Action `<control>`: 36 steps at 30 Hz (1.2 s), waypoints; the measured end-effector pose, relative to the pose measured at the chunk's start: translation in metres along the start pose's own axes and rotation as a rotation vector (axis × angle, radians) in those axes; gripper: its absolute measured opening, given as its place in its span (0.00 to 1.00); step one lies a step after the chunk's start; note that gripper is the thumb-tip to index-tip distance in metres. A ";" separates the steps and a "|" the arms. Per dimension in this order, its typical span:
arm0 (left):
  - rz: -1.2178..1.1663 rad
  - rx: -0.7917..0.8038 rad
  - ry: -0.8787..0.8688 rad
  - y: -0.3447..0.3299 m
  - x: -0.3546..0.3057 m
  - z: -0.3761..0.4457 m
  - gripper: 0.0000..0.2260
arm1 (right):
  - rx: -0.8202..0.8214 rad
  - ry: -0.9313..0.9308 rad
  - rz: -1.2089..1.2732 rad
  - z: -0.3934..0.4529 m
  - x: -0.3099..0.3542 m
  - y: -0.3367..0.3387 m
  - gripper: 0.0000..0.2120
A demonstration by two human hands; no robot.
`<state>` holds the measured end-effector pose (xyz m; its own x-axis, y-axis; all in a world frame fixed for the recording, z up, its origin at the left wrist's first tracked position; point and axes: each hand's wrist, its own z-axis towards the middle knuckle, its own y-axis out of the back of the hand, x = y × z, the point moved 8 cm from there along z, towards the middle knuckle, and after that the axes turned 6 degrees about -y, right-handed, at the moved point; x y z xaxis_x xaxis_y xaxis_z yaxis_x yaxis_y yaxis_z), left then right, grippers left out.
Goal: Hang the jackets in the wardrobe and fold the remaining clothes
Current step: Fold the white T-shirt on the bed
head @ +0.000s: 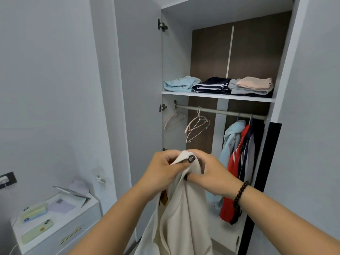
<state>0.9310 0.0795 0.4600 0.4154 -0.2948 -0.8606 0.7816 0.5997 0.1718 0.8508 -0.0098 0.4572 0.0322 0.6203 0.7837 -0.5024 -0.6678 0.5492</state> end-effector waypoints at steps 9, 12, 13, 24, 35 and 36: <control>0.161 0.011 0.179 0.026 0.095 -0.058 0.11 | -0.121 -0.068 -0.026 0.019 -0.022 -0.003 0.12; 0.279 -0.004 0.360 0.048 0.150 -0.088 0.12 | -0.254 -0.070 -0.005 0.028 -0.024 0.013 0.14; 0.292 -0.030 0.420 0.060 0.164 -0.095 0.12 | -0.319 -0.095 0.047 0.031 -0.028 0.022 0.15; 0.124 -0.212 0.646 0.171 0.173 -0.061 0.05 | -0.183 -0.230 -0.212 0.058 -0.064 0.029 0.03; 0.113 0.258 0.355 0.206 0.089 0.009 0.17 | -0.345 -0.220 -0.237 0.072 -0.051 0.066 0.13; 0.116 0.299 0.352 0.208 0.085 0.011 0.17 | -0.349 -0.214 -0.242 0.071 -0.050 0.068 0.13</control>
<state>1.1337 0.1712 0.4279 0.3653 0.0628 -0.9288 0.8602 0.3585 0.3626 0.8768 -0.1156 0.4758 0.3433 0.6179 0.7073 -0.7174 -0.3135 0.6221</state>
